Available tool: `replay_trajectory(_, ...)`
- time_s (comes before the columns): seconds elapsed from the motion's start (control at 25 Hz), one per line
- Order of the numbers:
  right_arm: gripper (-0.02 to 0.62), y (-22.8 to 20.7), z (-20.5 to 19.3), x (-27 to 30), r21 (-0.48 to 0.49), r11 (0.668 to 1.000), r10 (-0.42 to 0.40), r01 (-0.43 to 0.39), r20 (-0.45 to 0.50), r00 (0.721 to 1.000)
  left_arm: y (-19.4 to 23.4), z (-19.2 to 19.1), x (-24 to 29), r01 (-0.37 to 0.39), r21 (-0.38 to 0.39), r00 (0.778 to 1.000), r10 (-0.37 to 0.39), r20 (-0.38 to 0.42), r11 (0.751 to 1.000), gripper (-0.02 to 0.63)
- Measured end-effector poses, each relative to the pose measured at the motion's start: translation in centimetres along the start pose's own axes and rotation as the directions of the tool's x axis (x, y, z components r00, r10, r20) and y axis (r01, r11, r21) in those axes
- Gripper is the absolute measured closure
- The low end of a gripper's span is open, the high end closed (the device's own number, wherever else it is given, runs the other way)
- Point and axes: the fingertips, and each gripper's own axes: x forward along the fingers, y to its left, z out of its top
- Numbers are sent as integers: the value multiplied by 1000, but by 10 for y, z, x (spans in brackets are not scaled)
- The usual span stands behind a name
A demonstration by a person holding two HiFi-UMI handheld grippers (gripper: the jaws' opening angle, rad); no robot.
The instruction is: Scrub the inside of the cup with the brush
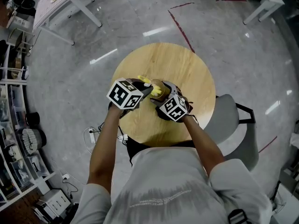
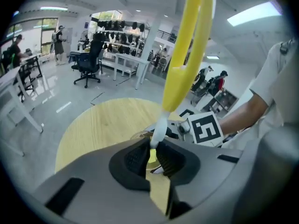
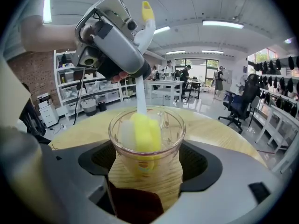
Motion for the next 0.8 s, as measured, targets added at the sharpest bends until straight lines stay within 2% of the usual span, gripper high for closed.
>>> replay_trajectory(0.12, 169, 0, -1, 0, 1, 1000, 3, -3, 0, 1000, 6, 5, -7, 10, -97, 996, -1, 86, 995, 552)
replay_trajectory(0.24, 169, 0, -2, 0, 0, 1000, 5, -5, -1, 1000, 11, 16, -23, 22, -181, 981, 14, 196, 983, 552)
replay_trajectory(0.36, 169, -1, -2, 0, 1, 1000, 3, -3, 0, 1000, 16, 31, -48, 49, -250, 950, 33, 311, 967, 554)
replay_trajectory(0.48, 169, 0, -1, 0, 2, 1000, 3, -3, -3, 1000, 27, 39, -74, 92, -335, 909, 59, 413, 938, 555)
replay_trajectory(0.56, 169, 2, -1, 1, 1, 1000, 3, -3, -4, 1000, 32, 36, -83, 74, -352, 901, 88, 424, 933, 555)
replay_trajectory(0.8, 169, -1, -1, -1, 3, 1000, 0, 0, -1, 1000, 19, 23, -61, -113, -274, 930, 198, 309, 955, 555)
